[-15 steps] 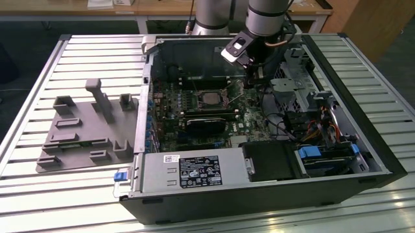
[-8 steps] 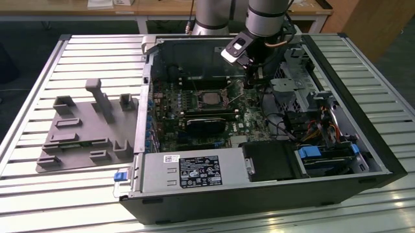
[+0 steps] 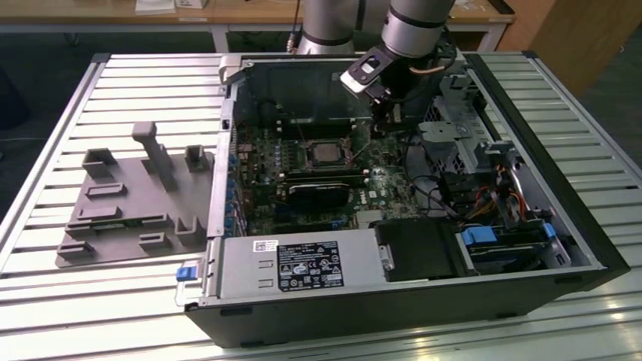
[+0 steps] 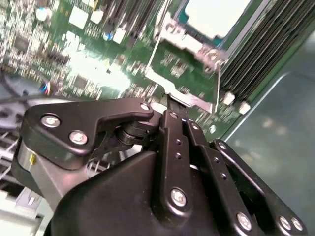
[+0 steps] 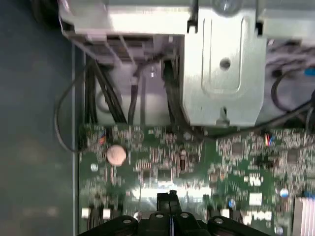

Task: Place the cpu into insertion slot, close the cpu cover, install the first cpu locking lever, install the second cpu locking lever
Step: 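Close the cpu cover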

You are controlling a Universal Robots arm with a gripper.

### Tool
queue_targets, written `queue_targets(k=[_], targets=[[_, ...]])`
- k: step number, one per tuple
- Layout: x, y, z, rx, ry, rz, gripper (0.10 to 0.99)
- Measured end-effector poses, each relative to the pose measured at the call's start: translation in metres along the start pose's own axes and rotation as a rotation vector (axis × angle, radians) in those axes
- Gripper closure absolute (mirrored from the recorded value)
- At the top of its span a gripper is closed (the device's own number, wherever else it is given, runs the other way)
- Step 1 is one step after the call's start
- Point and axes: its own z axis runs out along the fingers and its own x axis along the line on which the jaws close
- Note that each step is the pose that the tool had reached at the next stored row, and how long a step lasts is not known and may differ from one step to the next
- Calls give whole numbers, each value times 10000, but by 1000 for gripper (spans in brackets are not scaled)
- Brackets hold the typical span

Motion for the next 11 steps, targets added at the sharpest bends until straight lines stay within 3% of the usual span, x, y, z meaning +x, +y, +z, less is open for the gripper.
queue_targets(k=[1, 3, 6, 11], targets=[[0, 1, 1, 279, -3, 2, 980], [0, 1, 2, 333, -2, 2, 980], [1, -19, 4, 327, 0, 3, 980], [0, -120, 12, 210, 0, 2, 980]])
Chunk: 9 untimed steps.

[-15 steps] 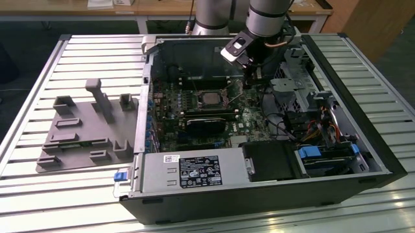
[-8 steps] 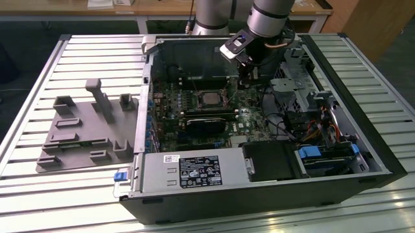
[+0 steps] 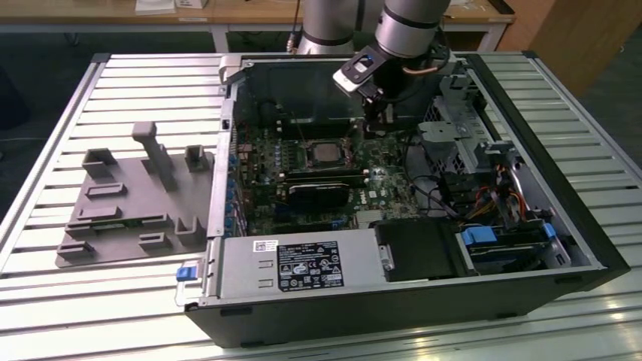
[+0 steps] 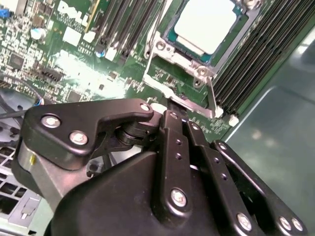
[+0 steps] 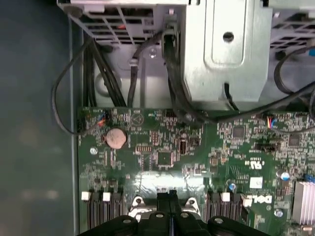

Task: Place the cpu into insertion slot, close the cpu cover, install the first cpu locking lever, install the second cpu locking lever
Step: 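Close the cpu cover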

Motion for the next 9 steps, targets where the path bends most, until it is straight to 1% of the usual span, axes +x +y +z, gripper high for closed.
queue_targets(k=[4, 7, 9], targets=[[0, -110, 12, -74, 2, -1, 980], [0, -216, 23, -138, 1, -2, 980], [0, -263, 27, -193, 1, -1, 980]])
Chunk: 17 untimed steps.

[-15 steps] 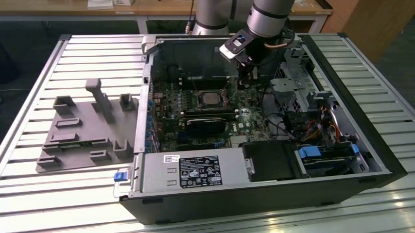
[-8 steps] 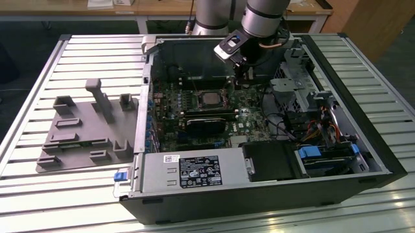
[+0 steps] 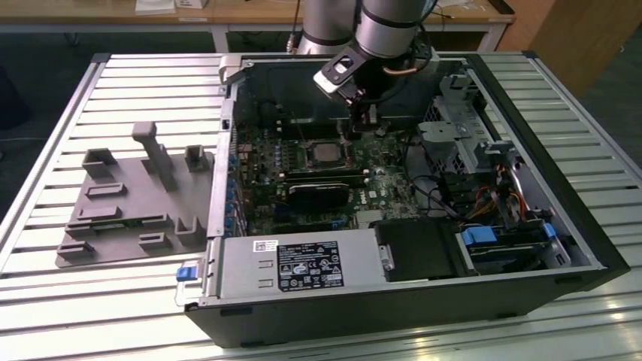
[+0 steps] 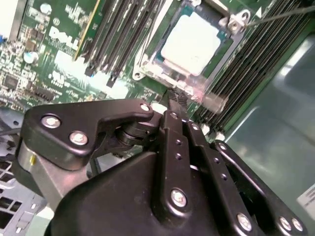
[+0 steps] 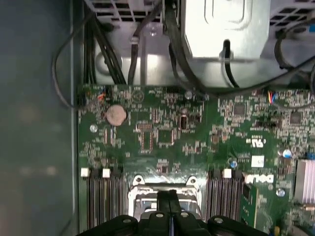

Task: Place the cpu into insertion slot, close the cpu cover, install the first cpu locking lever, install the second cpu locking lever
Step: 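Close the cpu cover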

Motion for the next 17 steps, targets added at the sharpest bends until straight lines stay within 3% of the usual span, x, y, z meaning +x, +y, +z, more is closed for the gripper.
queue_targets(k=[3, 7, 9, 11, 17], targets=[[0, -43, 4, -150, 1, -9, 980], [0, -107, 12, -531, 5, -18, 980], [0, -151, 19, -668, 4, -20, 980], [-1, -218, 27, -730, 3, -20, 980], [-1, -347, 69, -772, 3, -21, 980]])
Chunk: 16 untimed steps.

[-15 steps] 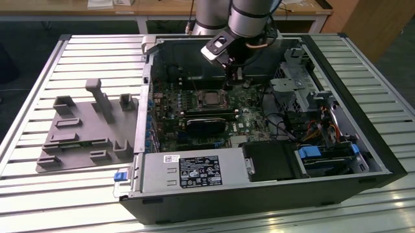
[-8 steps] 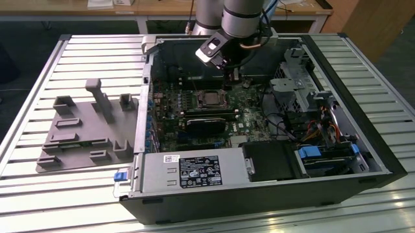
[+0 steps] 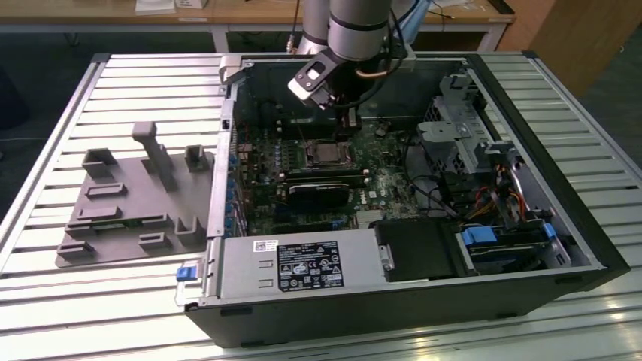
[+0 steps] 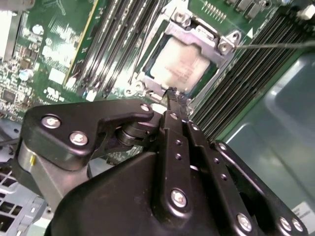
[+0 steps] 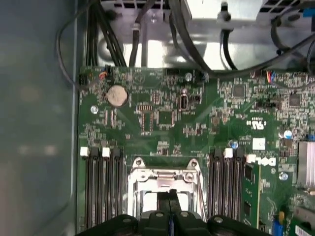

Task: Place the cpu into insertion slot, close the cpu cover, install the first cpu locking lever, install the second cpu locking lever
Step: 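Close the cpu cover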

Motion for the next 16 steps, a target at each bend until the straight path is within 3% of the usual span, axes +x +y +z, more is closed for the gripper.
queue_targets(k=[5, 12, 16], targets=[[-1, -84, 41, -72, 0, 0, 980], [-4, -184, 93, -265, 0, -12, 980], [-3, -240, 105, -298, 1, -12, 980]])
